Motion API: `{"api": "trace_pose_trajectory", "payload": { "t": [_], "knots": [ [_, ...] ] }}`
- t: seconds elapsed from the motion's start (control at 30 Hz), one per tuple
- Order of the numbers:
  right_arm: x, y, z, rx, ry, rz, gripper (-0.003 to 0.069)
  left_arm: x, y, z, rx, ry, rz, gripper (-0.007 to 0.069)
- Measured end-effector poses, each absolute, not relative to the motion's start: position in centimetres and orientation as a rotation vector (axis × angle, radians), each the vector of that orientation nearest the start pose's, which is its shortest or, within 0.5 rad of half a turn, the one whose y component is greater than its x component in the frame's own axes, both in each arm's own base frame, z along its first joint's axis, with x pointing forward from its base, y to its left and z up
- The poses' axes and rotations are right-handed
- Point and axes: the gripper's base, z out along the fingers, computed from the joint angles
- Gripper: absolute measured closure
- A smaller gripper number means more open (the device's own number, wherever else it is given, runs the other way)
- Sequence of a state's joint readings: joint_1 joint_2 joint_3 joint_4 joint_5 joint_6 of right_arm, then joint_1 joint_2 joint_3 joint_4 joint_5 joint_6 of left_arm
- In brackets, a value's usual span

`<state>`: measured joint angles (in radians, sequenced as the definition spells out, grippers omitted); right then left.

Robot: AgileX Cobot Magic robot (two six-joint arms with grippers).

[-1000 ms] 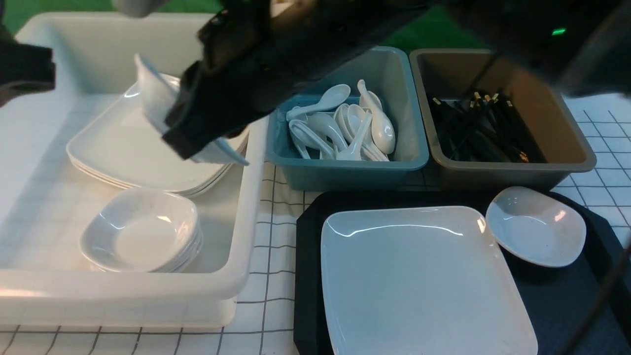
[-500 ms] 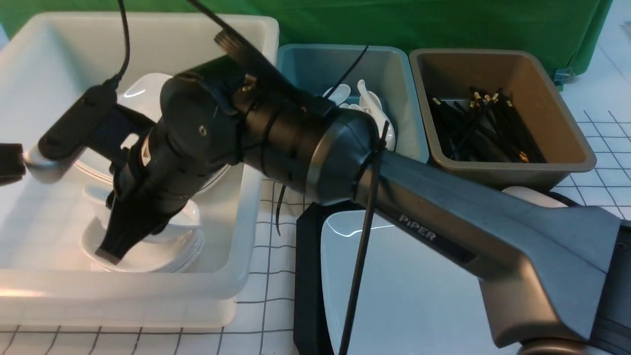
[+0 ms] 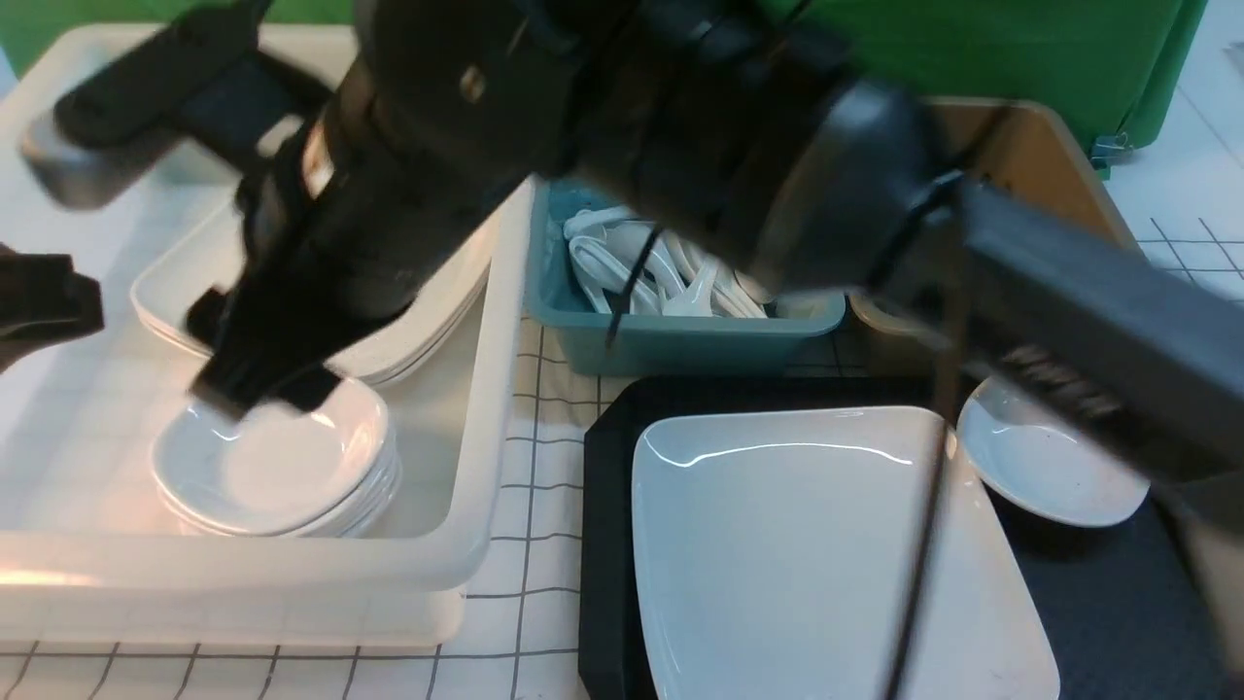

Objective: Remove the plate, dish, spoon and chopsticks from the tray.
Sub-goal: Use the right arm to grab a small plate from the dinner plate

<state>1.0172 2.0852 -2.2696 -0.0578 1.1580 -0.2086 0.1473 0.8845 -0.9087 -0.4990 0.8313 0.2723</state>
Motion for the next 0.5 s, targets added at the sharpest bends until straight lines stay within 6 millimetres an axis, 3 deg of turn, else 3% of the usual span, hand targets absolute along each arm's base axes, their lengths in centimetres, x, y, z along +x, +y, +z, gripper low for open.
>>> {"api": "trace_pose_trajectory", "payload": {
  "t": [0.1,0.17,0.23,0.3,0.4,0.43,0.47,0.5],
  "knots": [
    [25.8,35.9,39.0,-1.326,2.035,0.060,0.0370,16.8,-1.4,36.7,-0.007,2.171,-0.425,0.0627],
    [26.8,33.0,39.8,-1.245,2.077,-0.011,0.0538,17.0,-2.1,36.8,0.028,2.153,-0.473,0.0627],
    [27.6,30.0,40.0,-1.175,2.144,-0.040,0.0611,17.6,-3.0,36.7,0.073,2.138,-0.510,0.0627],
    [28.0,26.8,40.1,-1.121,2.205,-0.071,0.0632,18.1,-4.1,36.6,0.116,2.132,-0.547,0.0627],
    [28.4,20.2,38.2,-1.015,2.369,-0.164,0.0619,19.4,-7.2,35.4,0.249,2.158,-0.626,0.0631],
    [28.6,19.6,38.0,-0.996,2.386,-0.174,0.0619,19.6,-7.5,35.2,0.260,2.167,-0.627,0.0632],
    [28.3,16.3,36.3,-0.930,2.488,-0.223,0.0574,20.1,-9.8,34.3,0.367,2.184,-0.658,0.0635],
    [28.4,16.0,35.9,-0.924,2.504,-0.230,0.0574,20.2,-9.8,34.2,0.366,2.187,-0.653,0.0635]
  ]
}}
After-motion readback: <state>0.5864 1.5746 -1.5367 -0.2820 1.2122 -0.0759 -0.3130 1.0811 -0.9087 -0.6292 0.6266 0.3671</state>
